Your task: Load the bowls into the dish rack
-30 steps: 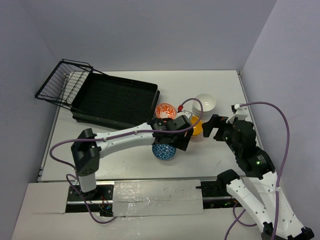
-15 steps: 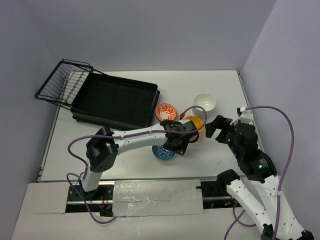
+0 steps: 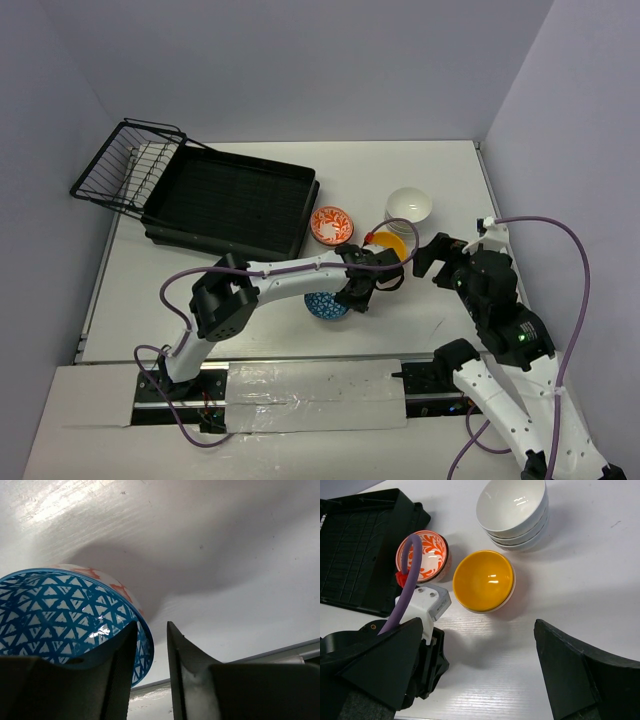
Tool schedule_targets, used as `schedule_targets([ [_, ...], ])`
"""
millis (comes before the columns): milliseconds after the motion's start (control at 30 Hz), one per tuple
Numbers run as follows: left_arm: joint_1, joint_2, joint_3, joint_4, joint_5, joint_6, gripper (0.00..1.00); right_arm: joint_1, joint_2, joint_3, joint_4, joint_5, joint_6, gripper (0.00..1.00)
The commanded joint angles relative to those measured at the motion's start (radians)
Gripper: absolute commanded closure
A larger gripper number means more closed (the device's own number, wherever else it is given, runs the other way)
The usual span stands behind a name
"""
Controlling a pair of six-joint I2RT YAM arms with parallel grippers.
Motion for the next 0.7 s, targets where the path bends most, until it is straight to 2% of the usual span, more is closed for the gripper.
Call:
schedule_targets([
  [0,-0.005,0.012,0.054,-0.018,-0.032,-0.010,0.66,0.008,-0.012,-0.001,0.011,0.009,0.010,0.00],
  [267,-0.005,0.018,0.065,-0.033,-0.035,-0.010,0.76,0.007,-0.007,-0.006,0.015,0.008,0.007,0.00],
  [433,-0.005,0.015,0.069,-0.041,-0.032,-0.010,0.98,0.007,-0.001,-0.004,0.019,0.006,0.005,0.00],
  [667,-0.005,-0.081,0.129,-0.064,-0.021,-0.007,1.00,0.008,0.007,0.020,0.017,0.008,-0.008,0.00],
])
